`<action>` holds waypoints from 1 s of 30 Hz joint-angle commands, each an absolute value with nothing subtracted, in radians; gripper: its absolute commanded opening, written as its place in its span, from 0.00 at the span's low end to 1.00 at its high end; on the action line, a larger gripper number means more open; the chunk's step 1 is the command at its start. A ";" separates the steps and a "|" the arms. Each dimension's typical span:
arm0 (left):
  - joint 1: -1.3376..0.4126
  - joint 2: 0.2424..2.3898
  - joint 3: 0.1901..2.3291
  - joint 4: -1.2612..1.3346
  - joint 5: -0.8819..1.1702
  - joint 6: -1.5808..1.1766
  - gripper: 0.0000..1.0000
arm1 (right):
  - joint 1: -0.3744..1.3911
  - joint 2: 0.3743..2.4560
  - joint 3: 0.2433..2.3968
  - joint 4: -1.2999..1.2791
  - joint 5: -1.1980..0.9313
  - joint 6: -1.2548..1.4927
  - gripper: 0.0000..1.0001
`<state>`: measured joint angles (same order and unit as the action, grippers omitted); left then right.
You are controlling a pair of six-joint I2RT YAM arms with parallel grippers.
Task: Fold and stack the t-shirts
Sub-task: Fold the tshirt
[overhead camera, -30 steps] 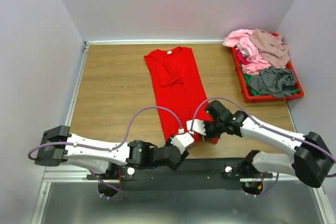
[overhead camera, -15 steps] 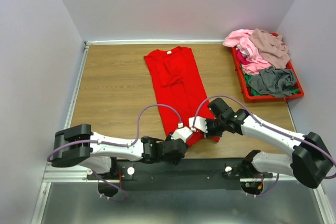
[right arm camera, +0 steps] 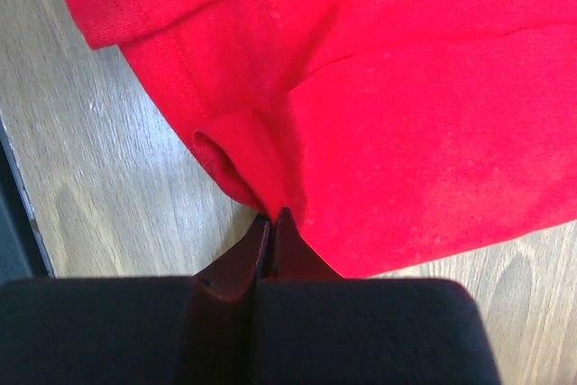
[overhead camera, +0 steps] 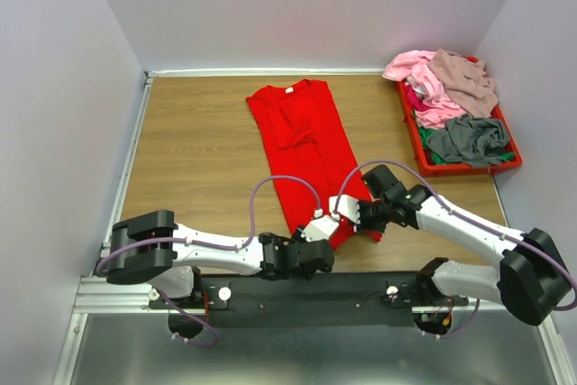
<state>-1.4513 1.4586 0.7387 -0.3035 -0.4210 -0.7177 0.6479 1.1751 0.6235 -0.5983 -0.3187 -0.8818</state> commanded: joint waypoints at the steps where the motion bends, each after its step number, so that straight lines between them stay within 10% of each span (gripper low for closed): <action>1: -1.447 1.506 0.779 -0.310 -0.494 -0.747 0.56 | 0.664 1.169 0.630 -0.612 -0.388 -0.914 0.00; 30: -1.605 1.597 0.894 -0.457 -0.670 -0.894 0.51 | 0.650 1.175 0.640 -0.629 -0.410 -0.917 0.01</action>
<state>-1.5902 1.6295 0.8795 -0.4377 -0.5949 -0.8757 0.6426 1.1824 0.6212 -0.6407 -0.3599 -0.8989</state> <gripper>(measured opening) 0.506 0.012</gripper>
